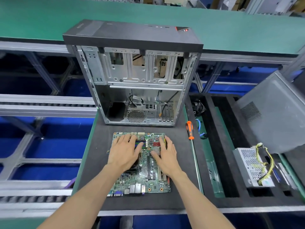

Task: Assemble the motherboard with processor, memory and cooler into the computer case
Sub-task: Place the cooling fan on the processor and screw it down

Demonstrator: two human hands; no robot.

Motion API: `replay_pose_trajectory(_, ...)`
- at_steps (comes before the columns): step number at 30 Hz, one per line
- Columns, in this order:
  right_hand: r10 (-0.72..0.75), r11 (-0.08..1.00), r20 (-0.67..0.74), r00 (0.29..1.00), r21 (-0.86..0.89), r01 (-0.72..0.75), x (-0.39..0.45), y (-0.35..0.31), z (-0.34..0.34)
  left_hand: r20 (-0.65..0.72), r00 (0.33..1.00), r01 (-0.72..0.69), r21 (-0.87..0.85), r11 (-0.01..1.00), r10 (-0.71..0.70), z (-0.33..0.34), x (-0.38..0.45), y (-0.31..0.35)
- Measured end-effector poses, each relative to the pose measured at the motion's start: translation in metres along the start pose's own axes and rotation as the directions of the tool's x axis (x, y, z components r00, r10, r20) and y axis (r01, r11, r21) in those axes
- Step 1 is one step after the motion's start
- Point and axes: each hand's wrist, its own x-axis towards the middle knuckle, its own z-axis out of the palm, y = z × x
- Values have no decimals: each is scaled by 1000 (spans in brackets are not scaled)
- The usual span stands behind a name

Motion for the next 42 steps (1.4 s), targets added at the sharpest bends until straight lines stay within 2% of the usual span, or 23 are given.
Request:
replay_pose_trajectory(3, 16, 1000, 5, 1000, 17, -16, 1, -1, 0, -69, 994, 89, -1, 996, -89, -2, -13, -11)
replay_pose_trajectory(6, 46, 998, 10, 999, 36, -47, 2, -4, -1, 21, 967, 253, -134, 958, -253, -2, -19, -26)
replay_pose_trajectory(11, 81, 994, 22, 996, 78, -82, 1, -10, -7, 199, 855, 517, -412, 750, -479, -3, -22, -38)
replay_pose_trajectory(16, 133, 978, 16, 991, 161, -134, -3, -22, -15, 329, 793, 599, -578, 554, -514, -9, -18, -40)
replay_pose_trajectory(19, 226, 971, -64, 972, 95, -219, -8, -32, -14, 361, 774, 619, -607, 498, -521, -12, -14, -43)
replay_pose_trajectory(22, 391, 920, -132, 911, 13, -392, -13, -46, -12, 457, 692, 694, -634, 342, -559, -13, -9, -50)
replay_pose_trajectory(24, 469, 883, -117, 875, 32, -469, -14, -53, -13, 542, 628, 745, -625, 232, -558, -12, -5, -56)
replay_pose_trajectory(25, 497, 868, -105, 862, 45, -495, -12, -55, -14, 568, 617, 756, -620, 210, -544, -10, -3, -60)
replay_pose_trajectory(30, 588, 806, -31, 809, 115, -581, -3, -58, -25, 622, 657, 724, -678, 127, -426, -11, 0, -67)
replay_pose_trajectory(36, 610, 774, 21, 792, 201, -601, -2, -54, -31, 606, 740, 650, -756, 76, -291, -18, -12, -61)
replay_pose_trajectory(39, 604, 753, 62, 794, 283, -595, -4, -49, -35, 587, 765, 614, -789, 27, -265, -18, -15, -57)
replay_pose_trajectory(42, 575, 749, 85, 814, 345, -565, -8, -44, -39, 553, 782, 587, -808, 44, -287, -19, -15, -54)
